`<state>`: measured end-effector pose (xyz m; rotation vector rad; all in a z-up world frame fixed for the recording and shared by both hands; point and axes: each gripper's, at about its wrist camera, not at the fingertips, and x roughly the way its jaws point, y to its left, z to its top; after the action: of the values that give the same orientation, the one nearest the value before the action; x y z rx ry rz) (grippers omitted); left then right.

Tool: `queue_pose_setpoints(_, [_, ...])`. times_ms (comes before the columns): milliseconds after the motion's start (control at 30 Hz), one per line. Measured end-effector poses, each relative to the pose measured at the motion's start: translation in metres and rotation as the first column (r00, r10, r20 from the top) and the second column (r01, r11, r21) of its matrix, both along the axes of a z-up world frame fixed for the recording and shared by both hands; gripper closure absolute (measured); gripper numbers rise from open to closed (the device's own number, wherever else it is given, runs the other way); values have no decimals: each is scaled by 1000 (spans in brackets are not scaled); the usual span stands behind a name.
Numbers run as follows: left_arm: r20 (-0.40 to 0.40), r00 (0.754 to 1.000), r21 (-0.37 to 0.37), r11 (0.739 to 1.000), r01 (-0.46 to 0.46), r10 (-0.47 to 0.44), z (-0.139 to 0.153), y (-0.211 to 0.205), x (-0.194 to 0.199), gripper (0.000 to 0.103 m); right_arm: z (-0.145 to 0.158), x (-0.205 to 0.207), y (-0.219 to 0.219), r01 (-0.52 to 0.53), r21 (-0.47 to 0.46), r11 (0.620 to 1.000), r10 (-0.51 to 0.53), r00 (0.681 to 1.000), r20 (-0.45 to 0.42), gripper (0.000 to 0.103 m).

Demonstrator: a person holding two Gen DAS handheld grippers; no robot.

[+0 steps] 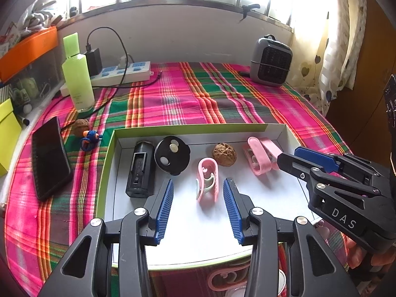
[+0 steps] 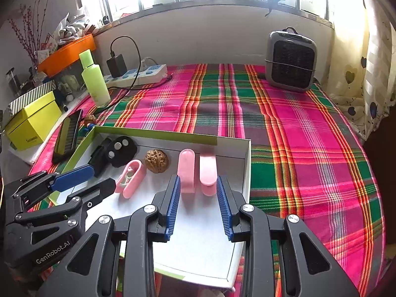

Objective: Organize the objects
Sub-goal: 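Withdraw both open grippers from the box toward the remaining objects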

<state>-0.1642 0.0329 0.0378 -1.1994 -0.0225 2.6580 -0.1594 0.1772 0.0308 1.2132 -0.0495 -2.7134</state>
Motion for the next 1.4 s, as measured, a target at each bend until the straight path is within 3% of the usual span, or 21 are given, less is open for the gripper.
queue_pose_setpoints(267, [-21,999,-17,999,-30,29,4,-7,15,63,6,17,-1,-12,2,1000,12,1000,-24,71])
queue_pose_setpoints(1133, [-18,998,50,997,-59,60,3,-32,71,62,6,76,3,-13,13,1000,14,998,-57,71])
queue_pose_setpoints(1400, [-14,1000,78,997,-25,26,-2,-35,89,62,0,96,10,-3,32,999,5,999,-52,71])
